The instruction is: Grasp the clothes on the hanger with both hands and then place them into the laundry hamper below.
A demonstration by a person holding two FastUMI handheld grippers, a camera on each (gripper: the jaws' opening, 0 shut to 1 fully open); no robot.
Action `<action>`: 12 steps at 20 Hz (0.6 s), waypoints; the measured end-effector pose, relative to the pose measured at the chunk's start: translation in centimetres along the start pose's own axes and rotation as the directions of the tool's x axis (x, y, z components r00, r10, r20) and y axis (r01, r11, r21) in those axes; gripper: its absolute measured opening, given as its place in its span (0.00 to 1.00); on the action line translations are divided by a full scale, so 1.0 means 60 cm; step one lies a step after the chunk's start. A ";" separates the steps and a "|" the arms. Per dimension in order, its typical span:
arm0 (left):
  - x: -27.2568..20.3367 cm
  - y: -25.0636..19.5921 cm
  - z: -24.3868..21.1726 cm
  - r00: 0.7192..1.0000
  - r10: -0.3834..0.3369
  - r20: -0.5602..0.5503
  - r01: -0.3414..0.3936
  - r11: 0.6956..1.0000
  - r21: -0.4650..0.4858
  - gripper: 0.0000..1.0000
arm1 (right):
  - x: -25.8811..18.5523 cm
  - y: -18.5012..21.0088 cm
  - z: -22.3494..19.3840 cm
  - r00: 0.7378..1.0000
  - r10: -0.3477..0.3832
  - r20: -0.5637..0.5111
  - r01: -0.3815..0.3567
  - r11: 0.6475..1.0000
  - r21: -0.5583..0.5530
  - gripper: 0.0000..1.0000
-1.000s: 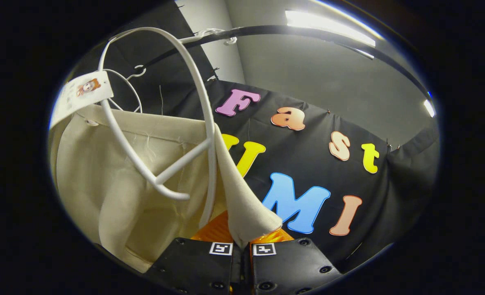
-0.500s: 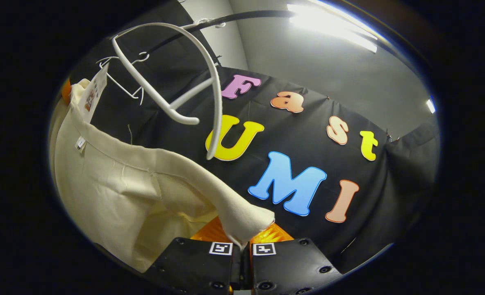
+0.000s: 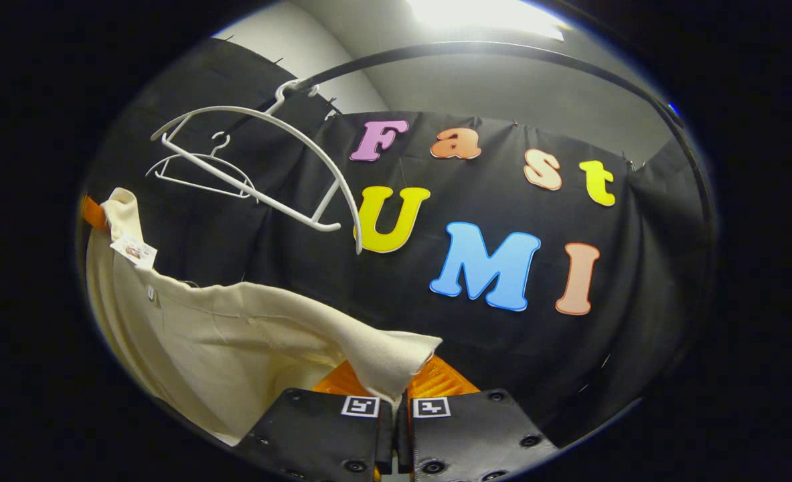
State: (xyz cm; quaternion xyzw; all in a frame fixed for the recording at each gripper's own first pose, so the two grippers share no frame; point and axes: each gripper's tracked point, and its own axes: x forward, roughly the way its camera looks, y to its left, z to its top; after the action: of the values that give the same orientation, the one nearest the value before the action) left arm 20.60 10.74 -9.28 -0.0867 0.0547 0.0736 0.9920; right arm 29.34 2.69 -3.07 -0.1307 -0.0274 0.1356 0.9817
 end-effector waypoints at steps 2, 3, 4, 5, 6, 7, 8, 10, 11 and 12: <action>-0.020 -0.014 0.012 1.000 -0.013 -0.010 0.013 1.000 0.001 0.00 | -0.029 0.002 0.000 0.999 -0.015 -0.033 0.016 0.998 0.058 0.04; -0.032 -0.019 0.017 1.000 -0.021 -0.013 0.021 1.000 0.008 0.01 | -0.042 0.005 -0.003 0.998 -0.021 -0.054 0.025 0.997 0.073 0.04; -0.040 -0.023 0.022 0.999 -0.032 -0.019 0.033 0.999 0.018 0.01 | -0.056 0.007 -0.015 0.996 -0.030 -0.083 0.036 0.996 0.079 0.04; -0.042 -0.025 0.019 0.999 -0.046 -0.028 0.047 0.998 0.032 0.01 | -0.073 0.008 -0.028 0.993 -0.040 -0.113 0.049 0.995 0.083 0.04; -0.049 -0.028 0.011 0.997 -0.063 -0.039 0.065 0.997 0.049 0.00 | -0.089 0.011 -0.043 0.989 -0.050 -0.136 0.062 0.994 0.092 0.04; -0.053 -0.029 0.003 0.995 -0.082 -0.053 0.086 0.994 0.070 0.00 | -0.107 0.014 -0.051 0.986 -0.059 -0.153 0.076 0.991 0.106 0.04; -0.052 -0.031 -0.006 0.993 -0.101 -0.063 0.106 0.991 0.087 0.02 | -0.119 0.018 -0.059 0.983 -0.072 -0.168 0.092 0.989 0.119 0.04; -0.046 -0.041 -0.031 0.985 -0.141 -0.097 0.149 0.985 0.084 0.01 | -0.149 0.025 -0.073 0.975 -0.094 -0.202 0.122 0.983 0.135 0.04; -0.044 -0.045 -0.042 0.981 -0.160 -0.108 0.168 0.983 0.078 0.01 | -0.160 0.032 -0.076 0.972 -0.100 -0.215 0.133 0.980 0.146 0.04; -0.042 -0.043 -0.058 0.977 -0.177 -0.119 0.186 0.980 0.074 0.01 | -0.170 0.038 -0.084 0.968 -0.107 -0.228 0.144 0.977 0.156 0.04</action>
State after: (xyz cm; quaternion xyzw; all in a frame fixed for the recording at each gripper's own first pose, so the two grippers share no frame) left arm 18.21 7.24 -11.98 -0.0533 0.1049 -0.0247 0.9927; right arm 19.37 0.75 -8.71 -0.0580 0.0840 0.0597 0.9930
